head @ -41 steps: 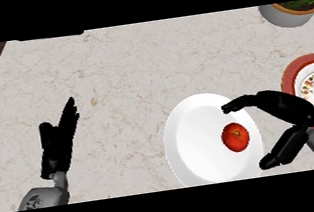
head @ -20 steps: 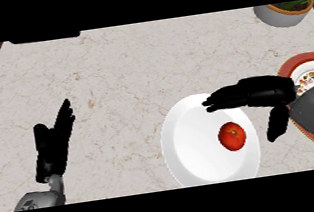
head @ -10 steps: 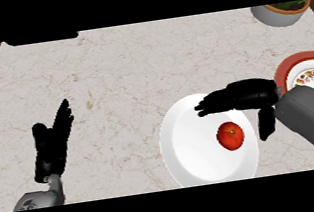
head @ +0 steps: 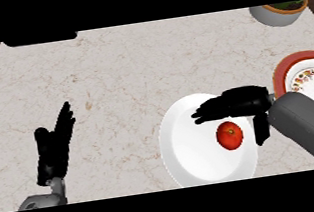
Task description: Pick the tomato from the plate and place it in the plate
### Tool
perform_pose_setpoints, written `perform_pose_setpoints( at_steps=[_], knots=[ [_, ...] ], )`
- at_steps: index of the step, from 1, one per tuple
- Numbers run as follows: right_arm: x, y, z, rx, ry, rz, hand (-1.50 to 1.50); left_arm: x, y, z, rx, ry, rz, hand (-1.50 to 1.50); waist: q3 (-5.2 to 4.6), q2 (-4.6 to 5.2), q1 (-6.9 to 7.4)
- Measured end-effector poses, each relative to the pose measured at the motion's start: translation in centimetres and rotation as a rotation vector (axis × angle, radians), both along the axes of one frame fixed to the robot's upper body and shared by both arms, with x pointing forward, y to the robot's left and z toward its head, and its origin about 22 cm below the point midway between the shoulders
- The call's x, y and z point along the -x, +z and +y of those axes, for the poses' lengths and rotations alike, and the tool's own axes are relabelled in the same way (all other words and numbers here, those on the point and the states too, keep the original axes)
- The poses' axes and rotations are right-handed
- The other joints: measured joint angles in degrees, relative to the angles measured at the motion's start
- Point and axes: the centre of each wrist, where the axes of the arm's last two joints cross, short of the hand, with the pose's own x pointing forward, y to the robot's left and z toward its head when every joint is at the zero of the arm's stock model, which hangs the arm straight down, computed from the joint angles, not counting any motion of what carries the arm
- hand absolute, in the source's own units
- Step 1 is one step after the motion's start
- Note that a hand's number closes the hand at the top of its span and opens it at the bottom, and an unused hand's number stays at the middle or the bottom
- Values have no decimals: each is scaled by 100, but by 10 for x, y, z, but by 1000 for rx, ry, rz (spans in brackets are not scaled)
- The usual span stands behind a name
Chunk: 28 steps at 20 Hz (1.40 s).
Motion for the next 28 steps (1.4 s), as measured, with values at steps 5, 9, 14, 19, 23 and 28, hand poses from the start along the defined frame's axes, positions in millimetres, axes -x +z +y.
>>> perform_pose_setpoints(
  at_steps=[5,9,14,19,23,28],
  knots=[
    [0,-12,3,13,4,3,-150,0,-2,1,1,0,7,0,0,1,4],
    [-2,-15,10,9,29,-18,150,0,-2,1,-4,2,1,0,-7,-6,2],
    [-2,-23,18,-28,50,-55,150,0,4,-2,4,2,4,0,-23,-25,2],
    [-3,-23,17,-91,17,-85,150,1,2,1,0,5,0,0,-20,-24,-16],
    [-13,-12,3,-174,-119,-142,150,2,3,4,-4,10,-3,0,-8,-18,-39],
    [-21,-6,-58,-94,-674,-261,150,8,0,13,-7,52,16,0,-15,-81,-344]
  ],
)
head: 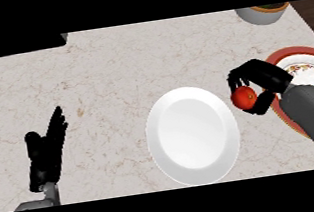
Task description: Pick the tomato from the plate and place it in the plate
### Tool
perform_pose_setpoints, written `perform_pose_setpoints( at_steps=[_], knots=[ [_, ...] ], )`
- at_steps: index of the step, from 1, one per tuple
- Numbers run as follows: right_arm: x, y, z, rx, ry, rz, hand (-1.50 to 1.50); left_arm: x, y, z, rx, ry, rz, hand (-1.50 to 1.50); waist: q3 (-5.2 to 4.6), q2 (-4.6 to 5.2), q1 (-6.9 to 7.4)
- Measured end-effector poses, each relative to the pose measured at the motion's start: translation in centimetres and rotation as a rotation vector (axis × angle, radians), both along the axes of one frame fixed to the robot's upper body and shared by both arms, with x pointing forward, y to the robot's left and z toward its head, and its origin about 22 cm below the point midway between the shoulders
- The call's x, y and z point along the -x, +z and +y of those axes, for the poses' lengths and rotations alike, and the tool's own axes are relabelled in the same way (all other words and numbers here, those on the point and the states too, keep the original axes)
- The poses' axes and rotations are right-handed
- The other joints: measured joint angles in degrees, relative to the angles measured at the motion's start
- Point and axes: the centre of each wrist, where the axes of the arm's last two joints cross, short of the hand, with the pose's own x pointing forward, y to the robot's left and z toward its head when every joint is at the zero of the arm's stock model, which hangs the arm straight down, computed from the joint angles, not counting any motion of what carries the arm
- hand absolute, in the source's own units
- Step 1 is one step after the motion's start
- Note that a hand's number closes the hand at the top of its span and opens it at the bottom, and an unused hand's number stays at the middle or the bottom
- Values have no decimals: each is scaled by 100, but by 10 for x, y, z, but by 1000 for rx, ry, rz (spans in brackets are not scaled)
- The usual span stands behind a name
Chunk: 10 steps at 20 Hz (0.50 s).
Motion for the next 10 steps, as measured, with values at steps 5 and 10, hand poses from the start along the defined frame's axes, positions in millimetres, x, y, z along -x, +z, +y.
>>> perform_pose_setpoints(
  at_steps=[5,10],
  knots=[
    [-4,15,-31,31,-507,-116,150,5,-3,8,-3,28,13,0,-15,-74,-132],
    [-14,45,-21,-20,-817,-321,150,8,-4,9,-2,34,20,0,-19,-113,-151]
  ],
)
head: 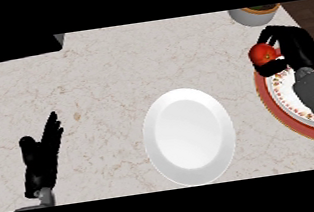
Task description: Pick the tomato from the plate and place it in the plate
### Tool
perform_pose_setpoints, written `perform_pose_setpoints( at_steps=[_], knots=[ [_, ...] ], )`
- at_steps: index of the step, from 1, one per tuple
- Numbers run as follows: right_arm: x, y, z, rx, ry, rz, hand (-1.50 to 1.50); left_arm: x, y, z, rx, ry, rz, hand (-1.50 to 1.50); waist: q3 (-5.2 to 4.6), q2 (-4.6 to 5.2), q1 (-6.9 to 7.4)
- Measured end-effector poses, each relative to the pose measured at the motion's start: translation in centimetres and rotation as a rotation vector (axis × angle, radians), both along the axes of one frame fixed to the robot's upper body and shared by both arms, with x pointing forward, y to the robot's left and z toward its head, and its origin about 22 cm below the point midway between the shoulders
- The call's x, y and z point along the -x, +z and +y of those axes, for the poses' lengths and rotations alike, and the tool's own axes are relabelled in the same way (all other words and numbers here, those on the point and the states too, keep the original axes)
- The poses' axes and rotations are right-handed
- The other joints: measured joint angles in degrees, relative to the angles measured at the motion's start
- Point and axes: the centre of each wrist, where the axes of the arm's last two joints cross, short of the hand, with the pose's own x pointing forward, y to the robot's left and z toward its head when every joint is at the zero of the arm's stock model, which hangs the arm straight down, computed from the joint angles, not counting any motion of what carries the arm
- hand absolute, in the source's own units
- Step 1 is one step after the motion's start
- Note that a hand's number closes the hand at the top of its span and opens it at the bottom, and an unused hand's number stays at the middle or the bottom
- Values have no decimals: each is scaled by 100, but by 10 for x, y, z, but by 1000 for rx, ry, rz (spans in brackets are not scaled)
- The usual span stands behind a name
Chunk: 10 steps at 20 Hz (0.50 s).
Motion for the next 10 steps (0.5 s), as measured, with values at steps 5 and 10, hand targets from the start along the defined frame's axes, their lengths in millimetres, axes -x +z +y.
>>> perform_pose_setpoints(
  at_steps=[5,10],
  knots=[
    [6,25,8,3,-218,-119,150,0,3,-1,-2,-5,-2,0,4,19,40],
    [32,48,-3,-6,-385,-139,150,-3,4,-7,2,-24,-15,0,16,85,172]
  ],
)
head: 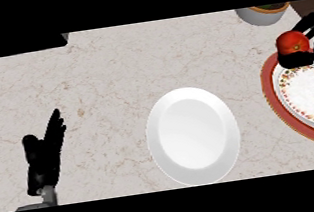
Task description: Pick the tomato from the plate and place it in the plate
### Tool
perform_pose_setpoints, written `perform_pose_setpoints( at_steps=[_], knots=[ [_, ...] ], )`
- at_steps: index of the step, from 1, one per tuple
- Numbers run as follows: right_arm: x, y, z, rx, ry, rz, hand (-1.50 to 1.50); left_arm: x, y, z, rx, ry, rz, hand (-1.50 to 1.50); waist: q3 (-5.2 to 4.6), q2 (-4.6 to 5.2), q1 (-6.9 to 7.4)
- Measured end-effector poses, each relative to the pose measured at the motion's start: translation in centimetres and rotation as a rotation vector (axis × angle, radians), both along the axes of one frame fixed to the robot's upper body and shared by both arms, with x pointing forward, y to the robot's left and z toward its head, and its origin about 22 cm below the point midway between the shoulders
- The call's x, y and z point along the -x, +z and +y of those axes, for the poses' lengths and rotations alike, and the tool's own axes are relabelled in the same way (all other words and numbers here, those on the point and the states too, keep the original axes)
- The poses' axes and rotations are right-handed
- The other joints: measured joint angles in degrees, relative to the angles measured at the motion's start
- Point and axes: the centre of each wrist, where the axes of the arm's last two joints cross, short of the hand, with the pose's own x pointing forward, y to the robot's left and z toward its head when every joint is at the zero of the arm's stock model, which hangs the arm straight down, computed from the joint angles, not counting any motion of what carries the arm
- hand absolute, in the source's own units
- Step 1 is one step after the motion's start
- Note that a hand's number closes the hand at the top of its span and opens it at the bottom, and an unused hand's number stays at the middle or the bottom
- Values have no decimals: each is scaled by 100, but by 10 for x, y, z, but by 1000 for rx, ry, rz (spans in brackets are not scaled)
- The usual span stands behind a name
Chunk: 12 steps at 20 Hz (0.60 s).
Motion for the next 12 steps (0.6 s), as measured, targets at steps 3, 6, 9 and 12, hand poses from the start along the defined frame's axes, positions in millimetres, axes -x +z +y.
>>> perform_pose_setpoints(
  at_steps=[3,6,9,12],
  knots=[
    [20,7,-14,-7,-75,4,150,-5,3,-3,-1,-14,-12,0,6,38,94],
    [33,9,-36,-16,-121,19,150,-3,4,-5,3,-29,-13,0,13,65,175],
    [40,7,-56,-22,-156,44,150,1,-1,-4,6,-37,-13,0,15,82,225],
    [41,-2,-71,-22,-181,83,150,-1,3,-9,4,-44,-15,0,17,92,260]
  ],
)
